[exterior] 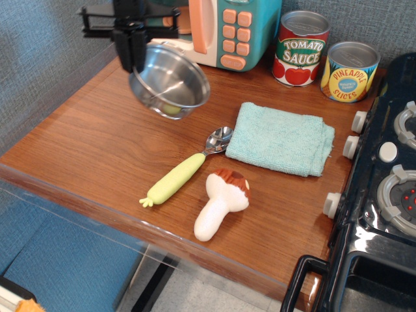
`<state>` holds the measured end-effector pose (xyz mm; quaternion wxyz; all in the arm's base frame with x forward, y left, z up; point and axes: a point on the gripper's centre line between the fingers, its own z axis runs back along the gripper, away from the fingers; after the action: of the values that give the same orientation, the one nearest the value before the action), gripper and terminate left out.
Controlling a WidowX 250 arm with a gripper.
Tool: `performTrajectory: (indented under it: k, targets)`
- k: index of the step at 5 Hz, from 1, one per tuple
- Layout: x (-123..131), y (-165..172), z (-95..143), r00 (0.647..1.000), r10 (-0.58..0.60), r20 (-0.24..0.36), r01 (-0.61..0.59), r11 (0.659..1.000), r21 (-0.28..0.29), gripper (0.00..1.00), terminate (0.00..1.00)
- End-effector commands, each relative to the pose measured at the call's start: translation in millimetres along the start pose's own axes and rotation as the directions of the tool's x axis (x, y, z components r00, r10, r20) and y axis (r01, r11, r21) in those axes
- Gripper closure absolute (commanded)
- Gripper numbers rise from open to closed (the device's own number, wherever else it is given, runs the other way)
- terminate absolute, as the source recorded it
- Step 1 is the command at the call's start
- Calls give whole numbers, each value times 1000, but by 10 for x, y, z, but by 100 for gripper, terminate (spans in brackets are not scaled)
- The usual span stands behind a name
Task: Put the silver pot directly in front of the microwave.
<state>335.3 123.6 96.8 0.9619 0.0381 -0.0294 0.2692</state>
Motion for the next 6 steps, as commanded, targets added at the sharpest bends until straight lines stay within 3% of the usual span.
performTrajectory:
  k: [1,2,4,5,6]
  targets:
    - [329,259,-80,998,65,27,-67,995,69,100,0]
    - [439,297,-216,996,78,32,-80,992,97,100,0]
    - [601,350,-195,991,103,87,-113,987,112,100,0]
    - [595,352,-148,986,91,137,-105,990,97,0,0]
    - [580,297,-70,986,49,162,-64,994,86,0,0]
